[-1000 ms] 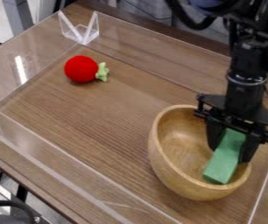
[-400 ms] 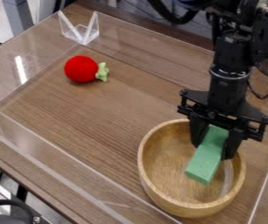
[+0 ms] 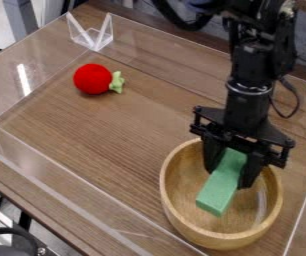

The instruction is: Put the green stick in the brown bowl

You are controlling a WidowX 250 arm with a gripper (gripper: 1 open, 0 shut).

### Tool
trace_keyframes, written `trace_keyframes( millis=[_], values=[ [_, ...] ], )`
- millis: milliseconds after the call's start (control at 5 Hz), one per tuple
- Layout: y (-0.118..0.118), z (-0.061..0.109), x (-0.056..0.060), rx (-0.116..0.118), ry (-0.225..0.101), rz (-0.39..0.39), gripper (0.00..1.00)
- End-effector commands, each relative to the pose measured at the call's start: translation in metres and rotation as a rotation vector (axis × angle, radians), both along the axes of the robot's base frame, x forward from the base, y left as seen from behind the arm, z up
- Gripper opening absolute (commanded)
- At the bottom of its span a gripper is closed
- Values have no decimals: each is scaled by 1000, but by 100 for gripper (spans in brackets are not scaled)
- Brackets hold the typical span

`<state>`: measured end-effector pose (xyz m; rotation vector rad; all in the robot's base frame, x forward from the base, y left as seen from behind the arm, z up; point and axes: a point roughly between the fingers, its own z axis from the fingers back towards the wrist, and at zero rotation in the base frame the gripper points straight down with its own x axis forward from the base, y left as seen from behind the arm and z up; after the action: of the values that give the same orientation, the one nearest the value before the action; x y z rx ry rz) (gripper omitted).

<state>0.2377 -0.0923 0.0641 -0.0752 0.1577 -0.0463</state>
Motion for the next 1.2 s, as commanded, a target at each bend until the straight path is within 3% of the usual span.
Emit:
trace_keyframes(
  millis=[0, 200, 400, 600, 1000],
  values=[
    [-1, 18, -4, -18, -49, -64, 0],
    [0, 8, -4, -16, -40, -76, 0],
    [-2, 10, -9, -18, -31, -114, 100],
    [-3, 15, -14, -20, -26, -150, 100],
    [12, 48, -20, 11, -106, -89, 100]
  ],
)
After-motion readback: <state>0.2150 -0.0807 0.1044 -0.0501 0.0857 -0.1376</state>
